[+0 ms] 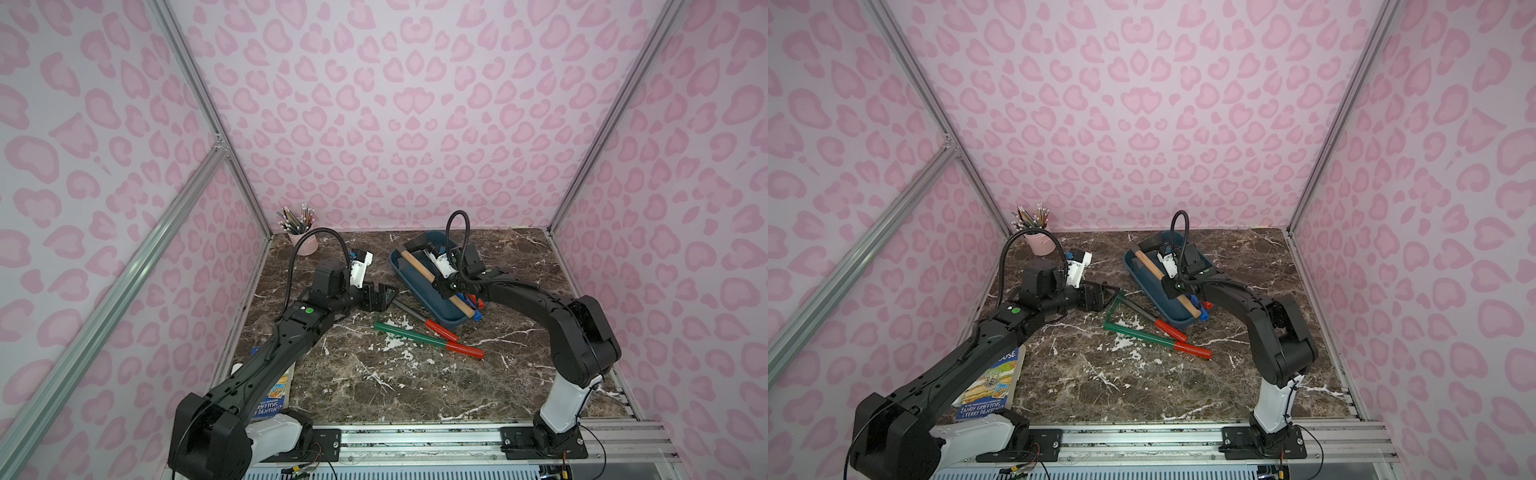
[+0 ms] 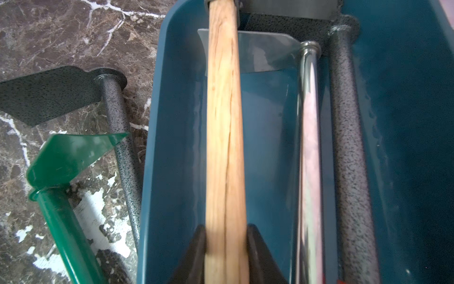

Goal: Put the small hoe into the storage box
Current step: Place the hoe in the storage box.

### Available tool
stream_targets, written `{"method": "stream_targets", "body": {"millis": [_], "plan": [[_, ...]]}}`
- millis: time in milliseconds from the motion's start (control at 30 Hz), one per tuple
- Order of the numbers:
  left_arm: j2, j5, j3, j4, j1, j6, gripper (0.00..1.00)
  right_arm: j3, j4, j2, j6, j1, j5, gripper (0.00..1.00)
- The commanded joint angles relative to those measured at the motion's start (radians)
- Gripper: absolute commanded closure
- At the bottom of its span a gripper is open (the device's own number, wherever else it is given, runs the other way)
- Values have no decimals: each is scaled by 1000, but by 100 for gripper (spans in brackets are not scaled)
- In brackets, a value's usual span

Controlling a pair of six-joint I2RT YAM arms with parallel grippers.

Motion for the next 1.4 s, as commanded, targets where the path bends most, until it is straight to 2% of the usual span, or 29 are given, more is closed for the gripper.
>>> {"method": "stream_targets", "body": {"millis": [0, 533, 1167, 1367], "plan": [[-3, -4, 1, 32, 0, 1, 1, -9, 34, 4, -10, -1, 39, 96], [-6, -5, -8, 35, -2, 1, 1, -29, 41, 5, 3, -7, 104, 86], [5, 2, 1, 37, -3, 3, 1, -17, 15, -11, 11, -54, 159, 83], [13, 3, 3, 39, -3, 4, 1, -20, 14, -7, 24, -56, 178, 77]]}}
